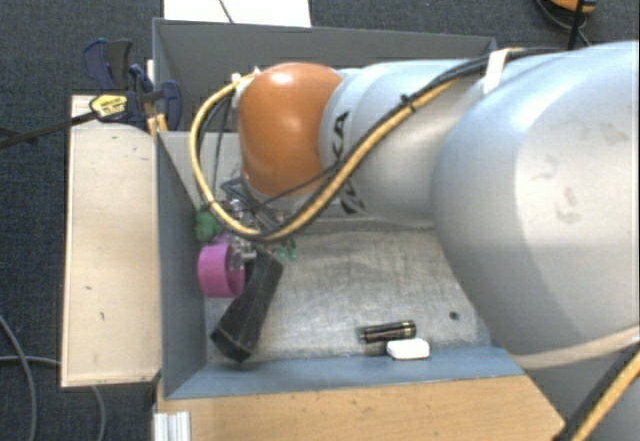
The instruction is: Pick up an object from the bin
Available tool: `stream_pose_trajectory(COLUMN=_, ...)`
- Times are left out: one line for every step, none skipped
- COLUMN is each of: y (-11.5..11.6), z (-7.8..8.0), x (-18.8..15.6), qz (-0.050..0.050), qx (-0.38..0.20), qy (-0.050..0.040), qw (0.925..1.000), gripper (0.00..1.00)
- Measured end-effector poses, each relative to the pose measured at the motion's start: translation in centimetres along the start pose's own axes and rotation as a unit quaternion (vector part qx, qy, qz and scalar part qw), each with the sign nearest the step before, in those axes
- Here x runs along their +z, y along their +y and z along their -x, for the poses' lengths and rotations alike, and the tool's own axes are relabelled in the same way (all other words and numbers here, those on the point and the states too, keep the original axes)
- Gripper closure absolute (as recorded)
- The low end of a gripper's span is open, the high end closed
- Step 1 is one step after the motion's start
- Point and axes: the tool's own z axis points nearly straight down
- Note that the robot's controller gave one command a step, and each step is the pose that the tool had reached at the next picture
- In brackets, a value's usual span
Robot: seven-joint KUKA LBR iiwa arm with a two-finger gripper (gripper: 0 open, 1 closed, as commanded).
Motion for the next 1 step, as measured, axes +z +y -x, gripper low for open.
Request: stream_pose_trajectory(y=0.33, z=-1.78, x=-4.55, qz=0.000, qx=0.073, qy=-0.0016, qw=0.9973, gripper=0.00)
